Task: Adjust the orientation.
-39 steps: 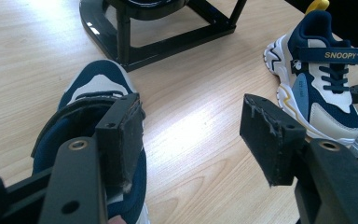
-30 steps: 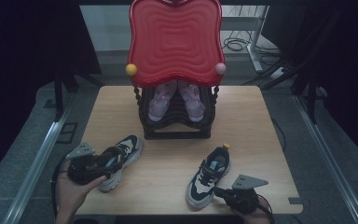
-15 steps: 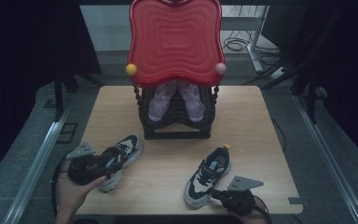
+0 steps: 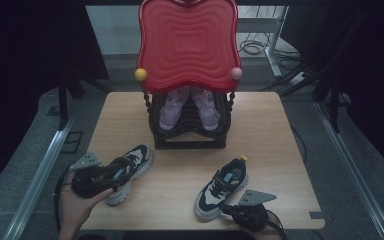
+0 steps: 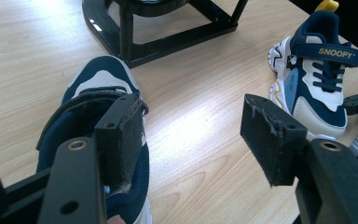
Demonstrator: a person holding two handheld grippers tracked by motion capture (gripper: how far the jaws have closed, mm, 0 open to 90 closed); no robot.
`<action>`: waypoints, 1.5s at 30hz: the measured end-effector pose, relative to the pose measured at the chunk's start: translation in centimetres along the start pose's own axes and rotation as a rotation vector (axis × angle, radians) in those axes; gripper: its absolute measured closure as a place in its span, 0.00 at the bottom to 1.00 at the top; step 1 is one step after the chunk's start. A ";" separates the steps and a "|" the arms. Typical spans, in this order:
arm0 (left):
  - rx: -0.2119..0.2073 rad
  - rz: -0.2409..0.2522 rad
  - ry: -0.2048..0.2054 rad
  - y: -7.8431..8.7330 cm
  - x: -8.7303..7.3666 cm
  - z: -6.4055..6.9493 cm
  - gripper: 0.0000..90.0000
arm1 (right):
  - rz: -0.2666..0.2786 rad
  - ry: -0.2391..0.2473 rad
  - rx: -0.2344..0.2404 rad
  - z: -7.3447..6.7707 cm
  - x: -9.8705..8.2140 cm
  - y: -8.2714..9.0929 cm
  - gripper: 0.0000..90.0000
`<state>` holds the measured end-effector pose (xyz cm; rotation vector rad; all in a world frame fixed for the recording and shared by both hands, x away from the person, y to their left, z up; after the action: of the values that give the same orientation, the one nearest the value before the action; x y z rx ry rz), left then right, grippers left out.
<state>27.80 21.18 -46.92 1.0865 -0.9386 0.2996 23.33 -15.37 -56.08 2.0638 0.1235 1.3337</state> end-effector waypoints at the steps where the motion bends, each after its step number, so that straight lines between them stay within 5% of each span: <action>1: 0.000 -0.002 0.000 0.0 0.0 0.0 0.43 | -0.003 0.001 -0.002 0.0 0.1 -0.2 1.00; 24: 0.007 0.007 0.005 0.3 0.0 -0.3 0.43 | -0.013 0.023 0.008 -1.3 0.8 -3.3 1.00; 45: 0.011 0.012 0.007 0.5 0.0 -0.5 0.43 | 0.048 -0.037 -0.076 -0.7 2.6 -5.5 1.00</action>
<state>27.77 21.84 -46.71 1.0894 -0.9383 0.3187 25.45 -9.73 -57.03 2.0379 0.0066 1.3076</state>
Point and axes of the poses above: each handheld gripper's, and its own axes: y roughly backward along the jaws, x roughly out of its top, z roughly to its right, the point moved 7 cm from there along -y, roughly forward along the jaws, and after that the axes turned 8 degrees about x, right-handed, at the moved point
